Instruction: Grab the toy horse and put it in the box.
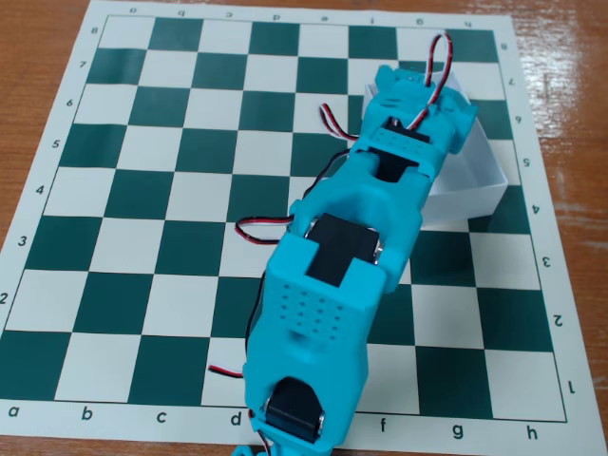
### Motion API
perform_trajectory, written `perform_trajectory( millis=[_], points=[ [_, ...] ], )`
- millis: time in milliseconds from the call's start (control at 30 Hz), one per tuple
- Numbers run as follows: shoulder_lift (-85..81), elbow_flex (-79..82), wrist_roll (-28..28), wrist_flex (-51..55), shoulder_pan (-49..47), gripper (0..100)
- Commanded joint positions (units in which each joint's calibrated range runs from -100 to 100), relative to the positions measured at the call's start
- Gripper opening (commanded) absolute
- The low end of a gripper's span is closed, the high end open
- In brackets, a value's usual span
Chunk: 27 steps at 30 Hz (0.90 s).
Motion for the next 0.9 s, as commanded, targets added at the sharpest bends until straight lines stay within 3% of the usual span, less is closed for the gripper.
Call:
perform_trajectory(
  millis=[0, 333, 867],
  points=[
    [-9.35, 5.16, -0.65, -0.69, -1.27, 37],
    [-39.17, 29.56, -2.8, 7.7, -6.27, 37],
    [-89.88, 64.88, -2.8, 37.27, -11.7, 37]
  ],
)
